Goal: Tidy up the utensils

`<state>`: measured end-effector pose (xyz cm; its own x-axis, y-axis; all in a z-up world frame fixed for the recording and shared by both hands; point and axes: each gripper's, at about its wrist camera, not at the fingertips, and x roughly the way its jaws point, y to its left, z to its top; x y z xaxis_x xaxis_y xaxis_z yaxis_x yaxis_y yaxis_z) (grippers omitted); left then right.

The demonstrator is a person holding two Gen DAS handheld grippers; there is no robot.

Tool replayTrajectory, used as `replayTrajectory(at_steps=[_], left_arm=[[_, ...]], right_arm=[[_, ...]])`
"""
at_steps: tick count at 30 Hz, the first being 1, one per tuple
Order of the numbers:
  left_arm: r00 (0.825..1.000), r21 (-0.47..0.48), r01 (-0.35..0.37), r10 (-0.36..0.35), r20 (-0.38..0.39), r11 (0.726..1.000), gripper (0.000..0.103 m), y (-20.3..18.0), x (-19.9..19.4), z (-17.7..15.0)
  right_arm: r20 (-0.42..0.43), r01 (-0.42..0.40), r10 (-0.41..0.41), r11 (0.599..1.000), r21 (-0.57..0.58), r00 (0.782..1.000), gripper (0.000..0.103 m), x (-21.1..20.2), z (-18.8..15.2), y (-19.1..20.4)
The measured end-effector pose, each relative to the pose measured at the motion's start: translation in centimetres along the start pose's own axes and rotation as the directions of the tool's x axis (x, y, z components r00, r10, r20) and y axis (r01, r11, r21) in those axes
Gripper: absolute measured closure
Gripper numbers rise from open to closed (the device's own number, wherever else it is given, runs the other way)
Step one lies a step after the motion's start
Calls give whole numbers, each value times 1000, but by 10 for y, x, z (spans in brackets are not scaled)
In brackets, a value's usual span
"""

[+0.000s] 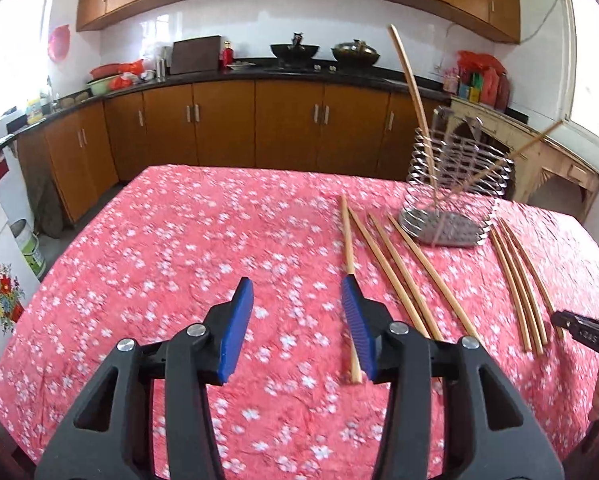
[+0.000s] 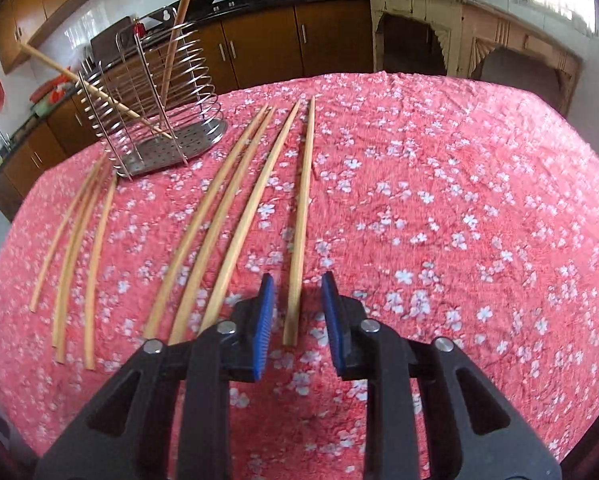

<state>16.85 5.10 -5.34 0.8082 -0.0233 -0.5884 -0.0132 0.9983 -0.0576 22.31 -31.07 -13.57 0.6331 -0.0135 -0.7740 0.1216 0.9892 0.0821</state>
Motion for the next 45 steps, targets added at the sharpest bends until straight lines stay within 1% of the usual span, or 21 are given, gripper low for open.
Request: replayTrajectory(at_steps=[1, 3, 6, 10, 14, 18, 20, 22, 23, 24, 31, 37, 45], left_arm=[[1000, 2, 7, -7, -7, 1000, 55, -1, 0, -4], [999, 8, 20, -20, -31, 1000, 55, -3, 5, -10], [998, 19, 31, -30, -58, 999, 55, -9, 10, -17], [994, 47, 41, -37, -100, 998, 55, -21, 19, -23], [988, 70, 50, -39, -149, 996, 55, -30, 30, -24], [980, 103, 52, -31, -195, 993, 56, -42, 42, -26], [976, 116, 46, -20, -218, 992, 62, -47, 48, -28], [966, 122, 39, -6, -260, 992, 80, -49, 58, -30], [966, 119, 33, -1, -258, 992, 83, -49, 59, -29], [966, 120, 20, 11, -260, 993, 95, -48, 60, -27], [965, 111, -36, 63, -256, 993, 96, -22, 75, -9], [966, 51, 8, 5, -257, 999, 96, -3, 81, -2], [967, 45, 27, -14, -254, 999, 95, -1, 77, -1]], right_arm=[[3, 12, -12, 1000, 6, 1000, 95, 1, 0, -1], [-4, -1, 2, 999, 39, 1000, 96, 1, 4, -10], [-10, 43, -42, 993, 109, 999, 96, 3, 14, -26], [-14, 104, -103, 980, 172, 995, 96, 11, 29, -55], [-21, 133, -132, 970, 204, 991, 96, 15, 38, -72], [-19, 144, -143, 970, 194, 990, 96, 19, 41, -72], [-13, 153, -154, 972, 180, 988, 96, 19, 41, -71], [-12, 153, -153, 971, 181, 988, 95, 22, 42, -69], [-12, 151, -152, 971, 184, 988, 95, 21, 43, -67], [-12, 150, -150, 971, 186, 989, 95, 22, 43, -68], [-7, 150, -152, 971, 187, 988, 95, 25, 48, -78], [14, 169, -173, 972, 163, 985, 95, 26, 46, -77], [15, 160, -165, 972, 169, 986, 95, 25, 45, -78]])
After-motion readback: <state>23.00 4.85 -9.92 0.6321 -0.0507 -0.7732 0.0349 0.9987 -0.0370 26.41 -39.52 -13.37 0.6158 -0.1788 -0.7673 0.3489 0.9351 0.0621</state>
